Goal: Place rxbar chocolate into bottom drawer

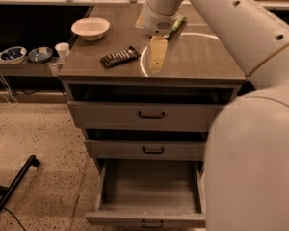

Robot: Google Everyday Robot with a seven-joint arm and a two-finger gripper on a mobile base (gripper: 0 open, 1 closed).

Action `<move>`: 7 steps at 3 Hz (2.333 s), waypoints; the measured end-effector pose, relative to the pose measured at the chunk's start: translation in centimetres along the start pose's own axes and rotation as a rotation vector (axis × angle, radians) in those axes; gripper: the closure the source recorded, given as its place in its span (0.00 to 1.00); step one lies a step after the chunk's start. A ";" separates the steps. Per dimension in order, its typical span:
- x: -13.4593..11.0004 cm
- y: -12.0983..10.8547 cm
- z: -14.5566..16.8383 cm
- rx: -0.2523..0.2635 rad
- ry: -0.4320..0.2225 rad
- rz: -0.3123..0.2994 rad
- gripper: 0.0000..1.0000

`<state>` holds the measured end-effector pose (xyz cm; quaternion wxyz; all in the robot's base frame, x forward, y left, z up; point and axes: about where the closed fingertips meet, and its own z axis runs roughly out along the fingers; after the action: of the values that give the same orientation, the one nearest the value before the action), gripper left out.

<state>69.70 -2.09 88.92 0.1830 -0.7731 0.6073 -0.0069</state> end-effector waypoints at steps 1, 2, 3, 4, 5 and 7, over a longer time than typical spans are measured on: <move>-1.2 -2.9 1.7 -0.013 -0.029 -0.009 0.00; -2.5 -4.6 3.7 -0.041 -0.033 -0.024 0.00; -3.1 -5.6 5.6 -0.063 -0.036 -0.032 0.06; -3.5 -6.1 7.6 -0.087 -0.041 -0.033 0.06; -4.4 -6.4 9.6 -0.113 -0.041 -0.052 0.18; -4.7 -6.6 9.7 -0.120 -0.040 -0.059 0.54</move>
Offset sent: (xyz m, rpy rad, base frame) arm 0.0723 0.0584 -0.0155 -0.0142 0.0957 0.0701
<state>76.95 6.31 82.79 0.1482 -0.8001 0.5799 0.0397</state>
